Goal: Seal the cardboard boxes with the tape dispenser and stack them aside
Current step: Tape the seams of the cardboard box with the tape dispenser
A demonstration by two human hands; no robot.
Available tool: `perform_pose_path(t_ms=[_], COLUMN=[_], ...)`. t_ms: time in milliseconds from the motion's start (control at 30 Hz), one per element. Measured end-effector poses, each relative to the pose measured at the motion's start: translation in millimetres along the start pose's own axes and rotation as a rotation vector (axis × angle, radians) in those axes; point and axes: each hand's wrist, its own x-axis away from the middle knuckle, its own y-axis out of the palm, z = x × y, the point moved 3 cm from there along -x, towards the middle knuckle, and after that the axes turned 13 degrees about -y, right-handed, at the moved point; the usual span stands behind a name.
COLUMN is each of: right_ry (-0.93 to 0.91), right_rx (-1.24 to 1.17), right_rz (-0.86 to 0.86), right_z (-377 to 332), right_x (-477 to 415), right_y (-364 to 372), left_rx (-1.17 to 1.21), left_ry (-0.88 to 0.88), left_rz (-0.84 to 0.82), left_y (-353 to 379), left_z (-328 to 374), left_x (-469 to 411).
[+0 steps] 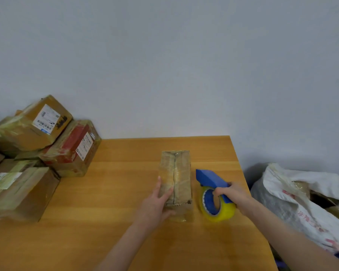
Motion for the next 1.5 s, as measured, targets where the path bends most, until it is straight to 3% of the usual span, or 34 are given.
perform_pose_path(t_ms=[100,200,300,367,533,900,1067,1233,1367,1500], right_ry=[-0.162,-0.325,-0.47,-0.541,-0.601,-0.6,-0.595,-0.605,-0.665,-0.776], right_rx=[0.048,0.093,0.091,0.082,0.102,0.098,0.109,0.125,0.299,0.689], right_rz=[-0.039,-0.105,-0.194,-0.256,-0.348,-0.424,-0.44,-0.446,-0.436,-0.326], right_z=[-32.8,-63.9,-87.4,-95.8,-98.3,-87.7,-85.8,-87.0,-100.3,-117.2], right_x=[12.7,26.8,43.5,53.5,61.0,61.4,62.0,63.2,68.8,72.3], right_y=[-30.2,-46.3,-42.8,-34.2,-15.2,-9.3,-12.1,-16.5,-11.9,-6.7], left_rx=[0.088,0.642,1.356,1.532,1.512,1.555,1.414,1.373,1.245,1.225], left_ry=[-0.035,-0.16,-0.326,-0.329,-0.242,-0.368,-0.332,-0.385,-0.429,-0.45], left_rz=[0.07,0.185,-0.142,-0.278,-0.351,-0.318,-0.375,-0.288,-0.161,-0.149], left_y=[-17.6,-52.1,-83.1,-97.7,-108.2,-93.2,-91.6,-89.7,-91.9,-89.6], left_z=[4.6,10.6,26.1,33.0,40.1,20.5,34.9,32.2,28.5,21.5], left_x=[-0.1,-7.8,-11.9,-10.4,-3.9,1.2,2.1,-4.1,-11.6,-11.2])
